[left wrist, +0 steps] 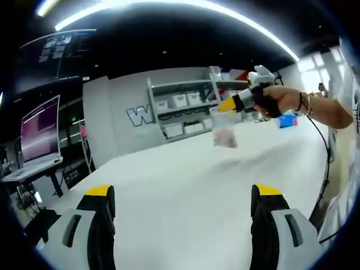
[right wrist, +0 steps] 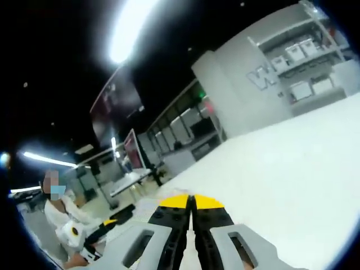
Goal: Open the resealable bag by pulling the two sides of the seal apart until the entire bag opening is separated and visibly accessible.
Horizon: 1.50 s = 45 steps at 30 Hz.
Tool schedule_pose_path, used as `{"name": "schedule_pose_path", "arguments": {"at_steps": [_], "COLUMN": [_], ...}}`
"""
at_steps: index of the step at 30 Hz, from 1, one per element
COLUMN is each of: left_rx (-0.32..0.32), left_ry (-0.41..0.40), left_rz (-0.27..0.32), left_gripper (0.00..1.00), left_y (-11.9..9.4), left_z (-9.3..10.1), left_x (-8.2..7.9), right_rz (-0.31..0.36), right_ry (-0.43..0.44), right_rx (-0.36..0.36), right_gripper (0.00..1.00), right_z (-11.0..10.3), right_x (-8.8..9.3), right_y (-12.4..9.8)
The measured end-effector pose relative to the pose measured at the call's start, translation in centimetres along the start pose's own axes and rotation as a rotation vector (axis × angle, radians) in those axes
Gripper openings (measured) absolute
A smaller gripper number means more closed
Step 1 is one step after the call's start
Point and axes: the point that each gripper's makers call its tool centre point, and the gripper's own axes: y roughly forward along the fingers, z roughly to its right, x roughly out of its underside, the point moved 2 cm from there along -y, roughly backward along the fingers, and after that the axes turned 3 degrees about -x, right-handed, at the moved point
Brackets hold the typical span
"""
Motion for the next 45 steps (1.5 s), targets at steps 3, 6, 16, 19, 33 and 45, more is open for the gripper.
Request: {"name": "schedule_pose_path", "arguments": {"at_steps": [3,6,16,19,33,45], "left_rx": [-0.003,-0.006,-0.005,-0.003,-0.003,-0.006], "left_ry": [-0.001,-0.003,-0.007,-0.009,-0.016,-0.016], "left_rz": [-0.004,-0.007,-0.002,-0.003,-0.001,-0.007], "left_gripper": [1.0,1.0,1.0,1.0,1.0,1.0], "left_y": [-0.1,-0.1,0.2,0.2,0.5,0.5], "left_z": [-0.2,-0.4,-0.4,-0.4,-0.6,-0.6], "left_x": [0.1,0.2,0.3,0.4,0.5,0.6], "right_rz": [-0.007,-0.01,-0.013,-0.012,-0.035,-0.051], "right_ry": [0.002,0.006,-0.037,-0.042,-0.063,-0.064], "right_rx": [0.007,0.013,0.046,0.054,0.083,0.102], "right_gripper": [0.0,0.0,0.0,0.0,0.0,0.0], "right_z": [0.4,0.8,1.9,2.1,3.4,4.5], "right_x": [0.2,0.3,-0.3,-0.5,-0.9,-0.8], "right_y": [0.5,0.9,2.0,2.0,3.0,4.0]}}
